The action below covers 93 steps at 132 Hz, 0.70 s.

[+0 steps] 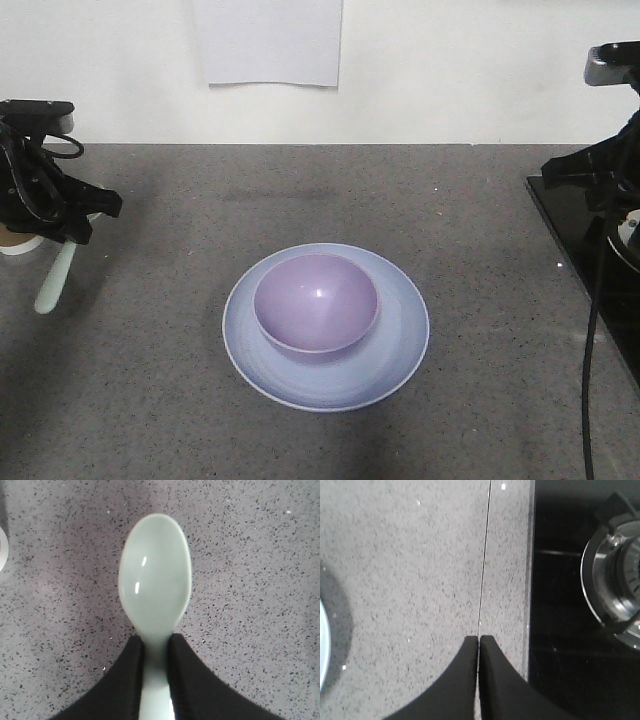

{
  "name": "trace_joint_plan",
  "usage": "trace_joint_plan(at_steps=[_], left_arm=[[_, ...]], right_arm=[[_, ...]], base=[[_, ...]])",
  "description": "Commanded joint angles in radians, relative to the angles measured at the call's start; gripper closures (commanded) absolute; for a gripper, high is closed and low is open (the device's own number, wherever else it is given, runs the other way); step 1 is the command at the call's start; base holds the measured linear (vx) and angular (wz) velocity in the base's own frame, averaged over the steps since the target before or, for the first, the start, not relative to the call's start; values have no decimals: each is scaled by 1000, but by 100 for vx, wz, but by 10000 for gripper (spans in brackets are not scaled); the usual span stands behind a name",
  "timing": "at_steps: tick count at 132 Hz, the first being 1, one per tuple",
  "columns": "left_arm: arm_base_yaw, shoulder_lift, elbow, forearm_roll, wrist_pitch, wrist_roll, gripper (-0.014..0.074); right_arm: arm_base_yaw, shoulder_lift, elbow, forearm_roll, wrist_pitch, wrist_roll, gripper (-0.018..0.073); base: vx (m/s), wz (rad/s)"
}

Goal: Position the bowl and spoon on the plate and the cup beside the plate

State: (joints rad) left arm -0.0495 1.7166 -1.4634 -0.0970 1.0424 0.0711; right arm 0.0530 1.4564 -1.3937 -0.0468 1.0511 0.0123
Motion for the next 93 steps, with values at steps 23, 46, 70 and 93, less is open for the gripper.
trace_joint_plan(at_steps=[23, 46, 70, 93], left_arm=[[-5, -50, -24, -11, -29, -4, 604], [-5, -50, -24, -11, -29, -4, 604], [-5, -50, -24, -11, -29, -4, 604], [-5, -50, -24, -11, -63, -4, 604]], right_arm=[[-5, -38, -24, -8, -6, -4, 566], [-5, -38, -24, -8, -6, -4, 566], [-5, -38, -24, -8, -6, -4, 566], [-5, -38, -24, -8, -6, -4, 566]], base=[[0, 0], [0, 0], [0, 0], [0, 0]])
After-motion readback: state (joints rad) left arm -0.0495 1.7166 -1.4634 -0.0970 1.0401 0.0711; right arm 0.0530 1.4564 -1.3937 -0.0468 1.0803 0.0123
